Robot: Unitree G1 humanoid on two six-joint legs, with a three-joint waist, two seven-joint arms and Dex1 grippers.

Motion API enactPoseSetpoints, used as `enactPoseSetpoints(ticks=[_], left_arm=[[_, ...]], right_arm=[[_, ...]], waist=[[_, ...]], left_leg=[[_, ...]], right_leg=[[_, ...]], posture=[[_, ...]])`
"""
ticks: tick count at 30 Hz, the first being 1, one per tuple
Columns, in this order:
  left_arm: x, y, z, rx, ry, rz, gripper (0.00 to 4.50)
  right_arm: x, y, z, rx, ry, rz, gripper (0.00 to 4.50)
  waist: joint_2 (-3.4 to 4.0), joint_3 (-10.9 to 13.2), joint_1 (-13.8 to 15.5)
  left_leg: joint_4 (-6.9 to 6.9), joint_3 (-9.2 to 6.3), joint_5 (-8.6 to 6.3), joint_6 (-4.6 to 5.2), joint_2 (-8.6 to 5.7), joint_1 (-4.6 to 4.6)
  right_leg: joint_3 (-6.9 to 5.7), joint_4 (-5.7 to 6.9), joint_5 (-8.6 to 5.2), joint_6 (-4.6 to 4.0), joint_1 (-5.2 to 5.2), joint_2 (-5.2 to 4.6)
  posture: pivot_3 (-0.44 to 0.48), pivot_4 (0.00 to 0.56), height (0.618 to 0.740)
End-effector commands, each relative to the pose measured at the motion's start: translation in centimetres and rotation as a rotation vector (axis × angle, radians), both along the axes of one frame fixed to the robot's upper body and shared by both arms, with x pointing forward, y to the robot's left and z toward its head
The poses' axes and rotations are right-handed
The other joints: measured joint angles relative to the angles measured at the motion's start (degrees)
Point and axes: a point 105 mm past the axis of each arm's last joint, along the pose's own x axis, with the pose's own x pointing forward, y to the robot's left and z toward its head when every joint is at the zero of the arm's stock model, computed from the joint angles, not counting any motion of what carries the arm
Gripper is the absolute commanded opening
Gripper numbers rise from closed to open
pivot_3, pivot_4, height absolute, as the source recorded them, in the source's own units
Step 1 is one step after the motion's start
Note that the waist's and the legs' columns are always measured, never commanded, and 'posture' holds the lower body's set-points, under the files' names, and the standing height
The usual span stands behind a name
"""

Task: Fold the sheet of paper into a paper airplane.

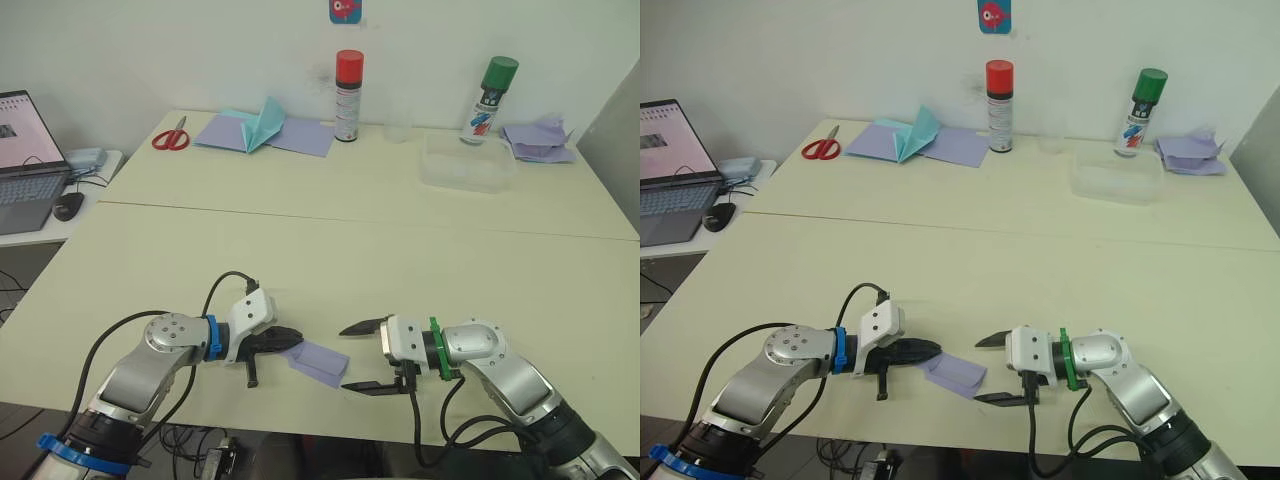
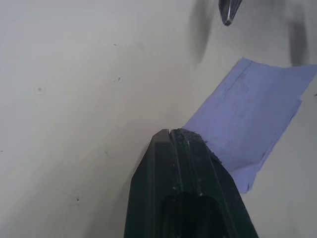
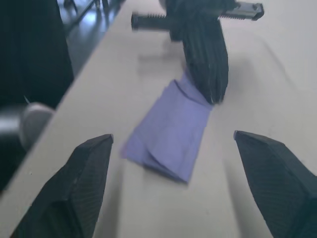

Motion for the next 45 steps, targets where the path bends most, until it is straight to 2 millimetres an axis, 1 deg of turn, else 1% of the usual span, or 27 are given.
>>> enactPoseSetpoints(ticks=[1, 2, 5, 7, 9, 12, 14, 18, 20, 23, 24, 28, 30, 31, 34, 37, 39, 40, 42, 45], left_arm=[[-0.7, 0.9, 0.6, -0.017, 0.031, -0.001, 0.00], [-0.7, 0.9, 1.0, -0.022, 0.016, -0.007, 0.00], [-0.3, 1.4, 3.8, -0.061, -0.075, -0.006, 0.00], [-0.6, 1.7, 5.2, -0.066, -0.104, -0.015, 0.54], [-1.4, 2.2, 5.7, -0.037, -0.115, -0.051, 1.06], [-2.3, 2.8, 5.9, -0.001, -0.132, -0.087, 2.02], [-2.9, 3.2, 6.0, 0.022, -0.177, -0.111, 2.67], [-4.0, 3.0, 5.9, 0.035, -0.246, -0.150, 3.90], [-4.3, 2.6, 6.1, 0.022, -0.266, -0.153, 3.94], [-4.7, 2.2, 6.0, 0.014, -0.273, -0.152, 3.94], [-4.7, 2.1, 6.0, 0.008, -0.272, -0.148, 3.94], [-4.8, 2.0, 6.1, -0.045, -0.218, -0.093, 3.94], [-4.7, 2.2, 6.3, -0.051, -0.210, -0.080, 3.94], [-4.7, 2.2, 6.4, -0.048, -0.211, -0.081, 3.94], [-4.6, 2.2, 7.2, -0.060, -0.215, -0.080, 3.94], [-3.4, 1.7, 9.5, -0.138, -0.240, -0.024, 3.94], [-2.6, 1.4, 10.9, -0.185, -0.264, 0.016, 3.94], [-2.4, 1.3, 11.2, -0.202, -0.265, 0.034, 3.94], [-2.6, 1.1, 10.7, -0.200, -0.252, 0.044, 3.94], [-2.8, 0.8, 9.9, -0.197, -0.238, 0.048, 3.94]], right_arm=[[0.7, 1.2, 0.9, 0.046, -0.110, 0.000, 4.11], [0.7, 1.3, 0.9, 0.048, -0.113, 0.000, 4.11], [0.5, 1.7, 1.0, 0.063, -0.102, 0.006, 4.11], [0.4, 2.0, 1.0, 0.070, -0.100, 0.010, 4.15], [0.3, 2.2, 1.0, 0.069, -0.103, 0.020, 4.15], [0.3, 2.2, 0.9, 0.067, -0.103, 0.022, 4.15], [0.7, 2.4, 0.8, 0.059, -0.113, 0.012, 4.15], [1.1, 2.5, 0.7, 0.048, -0.131, 0.003, 4.15], [1.3, 2.5, 0.7, 0.046, -0.139, 0.000, 3.76], [1.4, 2.4, 0.7, 0.046, -0.141, 0.000, 2.83], [1.4, 2.3, 0.6, 0.044, -0.143, 0.000, 2.37], [1.7, 2.1, 0.6, 0.051, -0.128, -0.018, 0.88], [1.9, 2.0, 0.9, 0.082, -0.085, -0.048, 0.11], [2.1, 1.9, 1.2, 0.102, -0.059, -0.074, 0.05], [3.3, 1.1, 1.9, 0.176, 0.067, -0.212, 0.05], [4.8, -0.2, 2.9, 0.256, 0.228, -0.386, 0.05], [5.7, -1.7, 3.5, 0.306, 0.334, -0.505, 0.05], [6.0, -2.4, 3.7, 0.334, 0.382, -0.562, 0.05], [6.3, -3.5, 3.7, 0.339, 0.408, -0.625, 0.05], [6.4, -4.4, 2.9, 0.305, 0.409, -0.679, 0.05]], waist=[[-0.03, 0.0, -0.2], [-0.02, 0.1, -0.2], [-0.11, 0.4, 0.1], [-0.27, 0.7, 0.1], [-0.32, 0.8, 0.1], [-0.29, 0.8, 0.0], [-0.28, 0.9, 0.0], [-0.28, 1.0, 0.1], [-0.30, 1.0, 0.1], [-0.30, 1.0, 0.1], [-0.30, 1.0, 0.1], [-0.30, 1.0, 0.1], [-0.30, 1.0, 0.1], [-0.30, 1.0, 0.1], [-0.30, 1.0, 0.1], [-0.31, 1.0, 0.2], [-0.31, 1.0, 0.3], [-0.30, 1.0, 0.2], [-0.30, 1.0, 0.2], [-0.30, 1.0, -0.1]], left_leg=[[0.00, 0.01, 0.00, 0.00, 0.03, -0.01], [-0.01, 0.00, 0.00, 0.00, 0.04, -0.02], [-0.03, -0.03, 0.00, -0.02, 0.04, -0.09], [-0.03, -0.05, -0.01, -0.04, 0.03, -0.13], [-0.02, -0.05, -0.01, -0.05, 0.01, -0.15], [-0.02, 0.03, -0.04, -0.11, -0.04, -0.12], [-0.02, 0.01, -0.05, -0.12, -0.02, -0.13], [-0.02, 0.01, -0.05, -0.13, 0.00, -0.12], [-0.02, 0.01, -0.05, -0.13, -0.01, -0.13], [-0.01, 0.01, -0.05, -0.13, -0.02, -0.12], [-0.01, 0.01, -0.05, -0.12, -0.02, -0.12], [-0.01, 0.01, -0.04, -0.12, -0.01, -0.10], [-0.01, 0.01, -0.04, -0.12, -0.01, -0.10], [-0.01, 0.01, -0.04, -0.13, -0.01, -0.10], [0.00, 0.00, -0.04, -0.13, -0.01, -0.10], [0.02, -0.03, -0.04, -0.14, -0.01, -0.12], [0.07, -0.08, -0.03, -0.15, -0.01, -0.11], [0.09, -0.09, -0.03, -0.15, -0.01, -0.11], [0.09, -0.07, -0.03, -0.15, -0.03, -0.11], [0.05, -0.04, -0.07, -0.20, -0.03, -0.11]], right_leg=[[0.01, 0.01, 0.00, 0.00, -0.03, 0.03], [0.00, 0.04, 0.00, 0.00, -0.05, 0.04], [-0.03, 0.06, 0.00, -0.01, -0.10, 0.05], [-0.05, 0.06, 0.00, -0.01, -0.13, 0.04], [-0.04, 0.04, 0.01, -0.01, -0.11, 0.00], [-0.01, 0.01, 0.00, -0.01, -0.10, -0.07], [-0.04, 0.01, 0.00, -0.01, -0.10, -0.06], [-0.05, 0.04, 0.02, -0.04, -0.12, -0.06], [-0.04, 0.04, 0.02, -0.05, -0.11, -0.06], [-0.03, 0.03, 0.02, -0.04, -0.09, -0.07], [-0.04, 0.04, 0.02, -0.04, -0.09, -0.06], [-0.04, 0.06, 0.01, -0.04, -0.09, -0.06], [-0.05, 0.07, 0.01, -0.03, -0.10, -0.06], [-0.05, 0.07, 0.01, -0.03, -0.10, -0.05], [-0.06, 0.08, 0.02, -0.05, -0.08, -0.05], [-0.07, 0.09, 0.04, -0.08, -0.06, -0.06], [-0.10, 0.10, 0.04, -0.07, -0.01, -0.06], [-0.10, 0.11, 0.04, -0.06, 0.00, -0.06], [-0.07, 0.10, 0.04, -0.05, 0.02, -0.06], [-0.04, 0.08, 0.05, -0.07, -0.03, -0.05]], posture=[[0.000, 0.150, 0.740], [0.000, 0.150, 0.740], [0.000, 0.150, 0.740], [0.000, 0.150, 0.740], [0.000, 0.150, 0.740], [0.000, 0.150, 0.740], [0.000, 0.150, 0.740], [0.000, 0.150, 0.740], [0.000, 0.150, 0.740], [0.000, 0.150, 0.740], [0.000, 0.150, 0.740], [0.000, 0.150, 0.740], [0.000, 0.150, 0.740], [0.000, 0.150, 0.740], [0.000, 0.150, 0.740], [0.000, 0.150, 0.740], [0.000, 0.150, 0.740], [0.000, 0.150, 0.740], [0.000, 0.150, 0.740], [0.000, 0.150, 0.740]])
